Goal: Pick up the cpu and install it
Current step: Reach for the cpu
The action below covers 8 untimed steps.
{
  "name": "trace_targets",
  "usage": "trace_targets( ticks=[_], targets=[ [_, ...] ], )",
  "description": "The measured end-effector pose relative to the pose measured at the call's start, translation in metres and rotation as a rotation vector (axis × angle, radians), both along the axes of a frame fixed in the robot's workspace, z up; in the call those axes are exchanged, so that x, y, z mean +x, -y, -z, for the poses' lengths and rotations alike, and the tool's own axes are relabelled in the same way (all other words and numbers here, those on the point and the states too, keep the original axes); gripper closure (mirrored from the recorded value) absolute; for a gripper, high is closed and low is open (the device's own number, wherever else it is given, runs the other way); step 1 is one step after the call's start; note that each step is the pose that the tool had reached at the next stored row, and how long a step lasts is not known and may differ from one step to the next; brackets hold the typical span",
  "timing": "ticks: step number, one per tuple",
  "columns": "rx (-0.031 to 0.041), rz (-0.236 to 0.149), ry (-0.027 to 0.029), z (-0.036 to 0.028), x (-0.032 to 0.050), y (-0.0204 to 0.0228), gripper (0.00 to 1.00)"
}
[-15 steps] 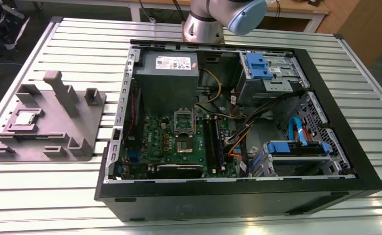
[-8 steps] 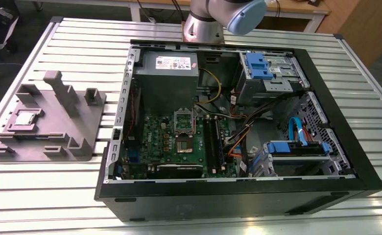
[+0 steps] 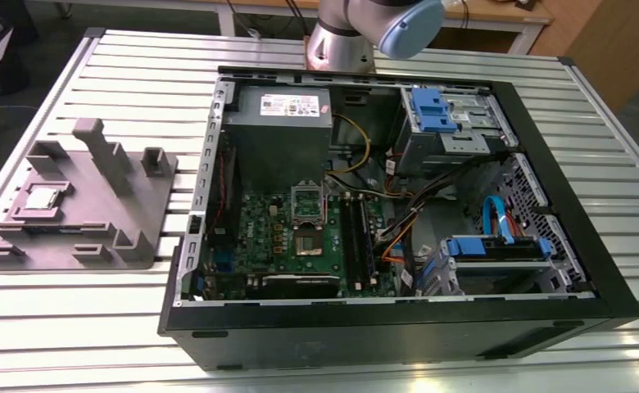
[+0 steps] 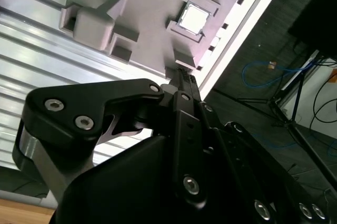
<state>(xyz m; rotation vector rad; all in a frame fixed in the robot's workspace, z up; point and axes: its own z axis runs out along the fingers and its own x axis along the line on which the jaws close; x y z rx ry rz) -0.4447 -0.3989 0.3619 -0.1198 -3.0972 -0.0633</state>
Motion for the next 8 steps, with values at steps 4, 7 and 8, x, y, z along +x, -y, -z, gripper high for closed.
trace_targets(
  ticks=[4, 7, 8],
  targets=[
    [0.0, 0.0, -0.0004, 0.0005, -0.0093, 0.0, 0.9],
    [0.0, 0.0, -0.0013, 0.001, -0.0145, 0.0, 0.9],
    [0.0, 0.0, -0.0018, 0.0011, -0.0163, 0.0, 0.9]
  ],
)
